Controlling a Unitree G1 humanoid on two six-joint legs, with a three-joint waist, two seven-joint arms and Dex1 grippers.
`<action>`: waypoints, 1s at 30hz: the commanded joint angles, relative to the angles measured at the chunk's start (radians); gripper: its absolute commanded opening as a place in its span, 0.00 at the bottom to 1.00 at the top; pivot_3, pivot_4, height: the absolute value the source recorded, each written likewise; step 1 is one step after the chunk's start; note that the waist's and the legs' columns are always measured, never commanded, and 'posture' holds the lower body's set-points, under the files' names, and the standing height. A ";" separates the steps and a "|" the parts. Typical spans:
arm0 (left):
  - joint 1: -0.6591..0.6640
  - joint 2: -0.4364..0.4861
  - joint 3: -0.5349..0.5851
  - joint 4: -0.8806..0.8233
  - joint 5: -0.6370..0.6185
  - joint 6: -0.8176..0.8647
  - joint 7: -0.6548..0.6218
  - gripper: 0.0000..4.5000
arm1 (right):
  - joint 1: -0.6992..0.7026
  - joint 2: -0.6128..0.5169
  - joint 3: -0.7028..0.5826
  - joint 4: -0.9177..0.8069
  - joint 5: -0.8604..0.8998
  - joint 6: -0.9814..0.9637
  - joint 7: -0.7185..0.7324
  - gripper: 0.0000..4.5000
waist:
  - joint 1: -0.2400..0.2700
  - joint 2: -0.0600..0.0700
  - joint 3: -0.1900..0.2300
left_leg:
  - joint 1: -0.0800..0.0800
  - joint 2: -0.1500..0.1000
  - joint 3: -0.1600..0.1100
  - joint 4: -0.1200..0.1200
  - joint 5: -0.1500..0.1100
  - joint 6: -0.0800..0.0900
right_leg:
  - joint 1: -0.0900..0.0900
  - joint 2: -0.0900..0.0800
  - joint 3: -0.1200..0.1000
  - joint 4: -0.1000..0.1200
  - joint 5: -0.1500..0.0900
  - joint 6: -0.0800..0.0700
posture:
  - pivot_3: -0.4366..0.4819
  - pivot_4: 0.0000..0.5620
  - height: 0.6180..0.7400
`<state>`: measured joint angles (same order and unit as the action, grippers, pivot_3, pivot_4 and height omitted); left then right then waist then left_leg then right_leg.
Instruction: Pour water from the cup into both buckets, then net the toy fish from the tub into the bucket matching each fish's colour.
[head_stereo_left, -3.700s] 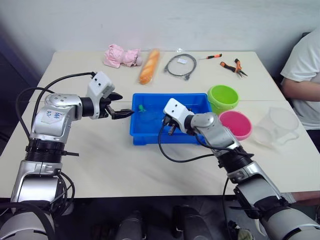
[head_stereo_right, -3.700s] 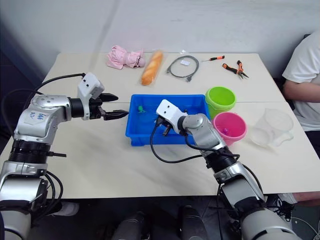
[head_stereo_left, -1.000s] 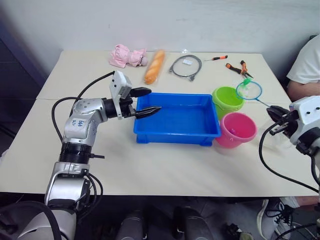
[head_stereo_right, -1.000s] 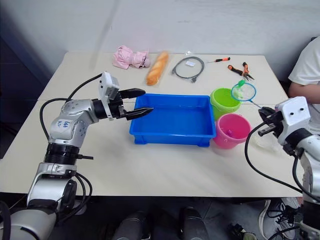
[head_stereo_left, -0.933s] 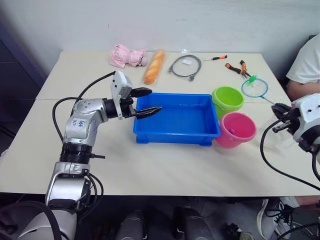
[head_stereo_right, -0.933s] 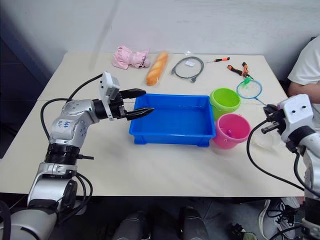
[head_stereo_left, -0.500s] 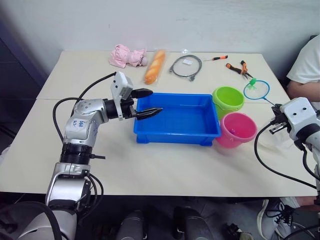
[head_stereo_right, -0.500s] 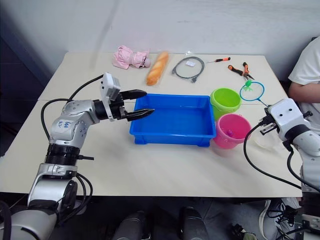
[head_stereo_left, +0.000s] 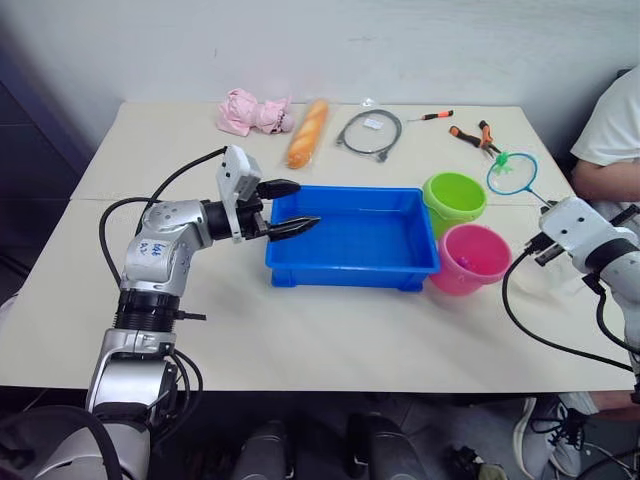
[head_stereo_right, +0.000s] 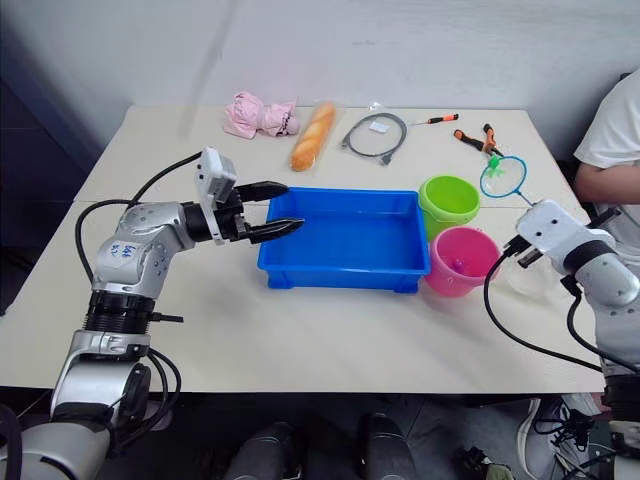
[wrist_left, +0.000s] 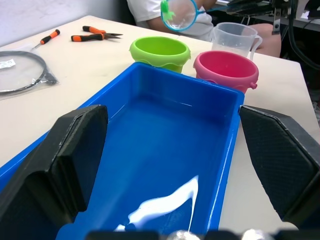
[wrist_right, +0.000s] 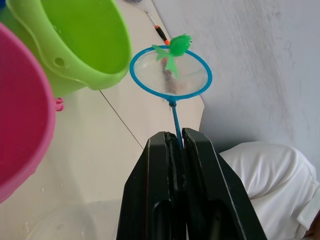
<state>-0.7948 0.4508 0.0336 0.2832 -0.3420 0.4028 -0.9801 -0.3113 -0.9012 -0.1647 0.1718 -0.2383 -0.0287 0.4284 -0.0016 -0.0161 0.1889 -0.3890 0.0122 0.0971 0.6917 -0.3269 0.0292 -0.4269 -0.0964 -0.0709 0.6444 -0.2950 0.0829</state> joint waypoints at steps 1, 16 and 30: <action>0.014 0.001 0.022 -0.041 -0.023 -0.012 0.009 0.99 | -0.017 -0.042 0.025 0.010 -0.080 -0.057 -0.047 0.00 | 0.000 0.000 0.000 | 0.000 0.000 0.000 0.000 0.000 0.000 | 0.000 0.000 0.000 0.000 0.000 0.000 | 0.48 0.27 0.99; 0.032 0.021 0.008 -0.047 -0.013 -0.047 -0.001 0.99 | -0.074 -0.062 0.067 0.061 -0.203 -0.228 -0.230 0.00 | 0.000 0.000 0.000 | 0.000 0.000 0.000 0.001 0.000 -0.001 | 0.000 0.000 0.000 0.000 0.000 0.000 | 0.48 0.27 0.99; 0.182 0.171 0.108 -0.342 -0.251 -0.012 -0.234 0.99 | 0.039 0.053 0.017 -0.480 0.726 0.324 0.432 0.00 | 0.002 0.000 0.000 | 0.000 0.001 -0.002 0.001 0.000 0.000 | 0.002 0.000 -0.001 0.000 0.000 0.000 | 0.48 0.27 0.99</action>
<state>-0.6598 0.5905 0.1132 0.0121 -0.5446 0.3555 -1.1955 -0.2897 -0.8285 -0.1578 -0.2120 0.4299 0.2563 0.8159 0.0003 -0.0160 0.1889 -0.3886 0.0133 0.0949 0.6935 -0.3274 0.0300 -0.4247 -0.0971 -0.0715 0.6438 -0.2950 0.0828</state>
